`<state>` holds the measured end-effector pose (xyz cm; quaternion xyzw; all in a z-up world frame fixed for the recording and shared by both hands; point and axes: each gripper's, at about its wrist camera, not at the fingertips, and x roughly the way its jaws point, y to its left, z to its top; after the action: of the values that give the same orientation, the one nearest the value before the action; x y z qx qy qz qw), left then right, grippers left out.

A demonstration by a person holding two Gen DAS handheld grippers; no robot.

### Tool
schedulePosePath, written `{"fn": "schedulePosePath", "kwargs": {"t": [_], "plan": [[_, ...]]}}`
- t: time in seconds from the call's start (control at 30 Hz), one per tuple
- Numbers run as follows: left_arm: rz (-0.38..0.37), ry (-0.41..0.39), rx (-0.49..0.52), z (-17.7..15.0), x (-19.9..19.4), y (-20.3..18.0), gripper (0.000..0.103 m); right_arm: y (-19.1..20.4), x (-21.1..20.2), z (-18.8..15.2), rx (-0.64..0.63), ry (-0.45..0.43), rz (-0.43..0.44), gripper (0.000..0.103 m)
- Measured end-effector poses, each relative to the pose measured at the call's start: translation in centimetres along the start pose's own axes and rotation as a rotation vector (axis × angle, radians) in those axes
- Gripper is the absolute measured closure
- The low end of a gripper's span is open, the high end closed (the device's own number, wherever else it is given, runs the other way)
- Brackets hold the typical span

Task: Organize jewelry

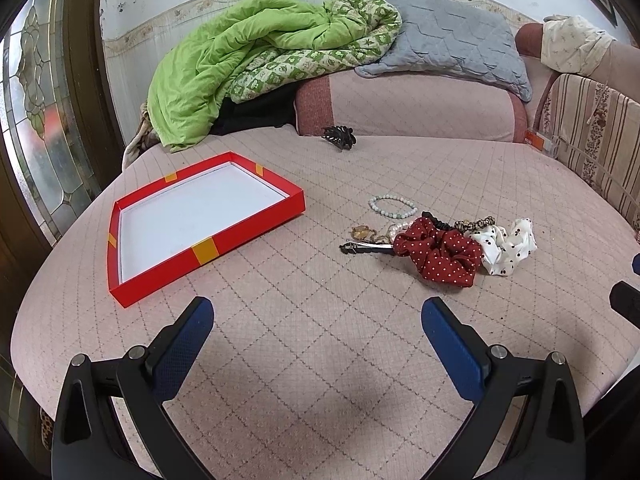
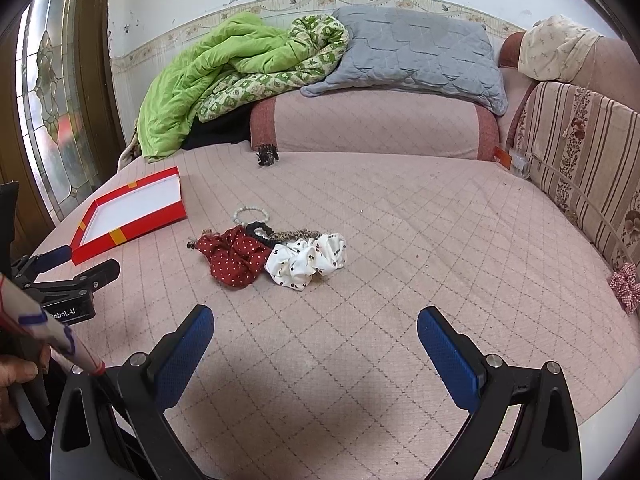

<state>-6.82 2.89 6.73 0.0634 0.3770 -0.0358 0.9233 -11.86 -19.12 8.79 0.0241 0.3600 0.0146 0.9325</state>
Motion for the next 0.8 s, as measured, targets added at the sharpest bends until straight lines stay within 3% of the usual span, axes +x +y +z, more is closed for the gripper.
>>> {"fn": "schedulePosePath", "kwargs": {"t": [0.3,0.67,0.8], "plan": [[-0.004,0.024,-0.006,0.0,1.6,0.4,0.000,-0.1,2.1,0.3,0.019,0.040,0.013,0.000],[-0.124,0.036,-0.042,0.0,4.4,0.9,0.000,-1.9,5.4,1.4,0.123,0.078,0.025,0.005],[-0.187,0.050,-0.041,0.3,5.5,0.1,0.000,-2.2,7.1,1.8,0.140,0.117,0.035,0.015]]}}
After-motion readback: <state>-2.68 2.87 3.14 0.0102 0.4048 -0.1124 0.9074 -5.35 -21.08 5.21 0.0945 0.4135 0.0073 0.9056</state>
